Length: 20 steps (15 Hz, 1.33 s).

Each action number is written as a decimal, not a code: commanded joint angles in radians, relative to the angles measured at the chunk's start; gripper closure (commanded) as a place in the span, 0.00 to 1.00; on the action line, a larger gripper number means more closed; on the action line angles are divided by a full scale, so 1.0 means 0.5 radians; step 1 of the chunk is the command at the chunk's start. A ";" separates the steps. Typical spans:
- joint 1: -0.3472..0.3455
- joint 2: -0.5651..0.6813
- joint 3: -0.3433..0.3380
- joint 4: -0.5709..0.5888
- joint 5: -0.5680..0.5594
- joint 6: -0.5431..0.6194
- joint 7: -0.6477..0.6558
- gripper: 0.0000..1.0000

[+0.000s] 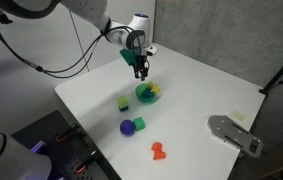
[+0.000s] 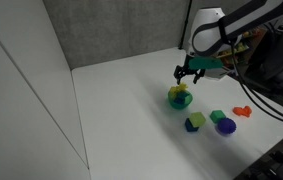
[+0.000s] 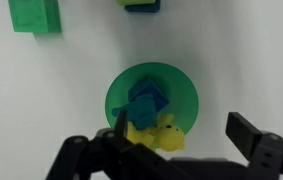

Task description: Take the blue animal toy out of the bowl and put it on the table

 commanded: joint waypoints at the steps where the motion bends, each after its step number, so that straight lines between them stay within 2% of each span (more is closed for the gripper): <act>1: 0.094 0.174 -0.095 0.145 -0.113 0.047 0.008 0.00; 6: 0.233 0.356 -0.240 0.222 -0.303 0.209 0.059 0.00; 14: 0.316 0.573 -0.356 0.350 -0.350 0.241 0.084 0.00; 15: 0.323 0.589 -0.366 0.363 -0.352 0.240 0.086 0.02; 16: 0.328 0.603 -0.373 0.377 -0.353 0.237 0.086 0.27; 18: 0.334 0.624 -0.383 0.395 -0.349 0.236 0.087 0.29; 20: 0.337 0.638 -0.389 0.413 -0.344 0.237 0.088 0.45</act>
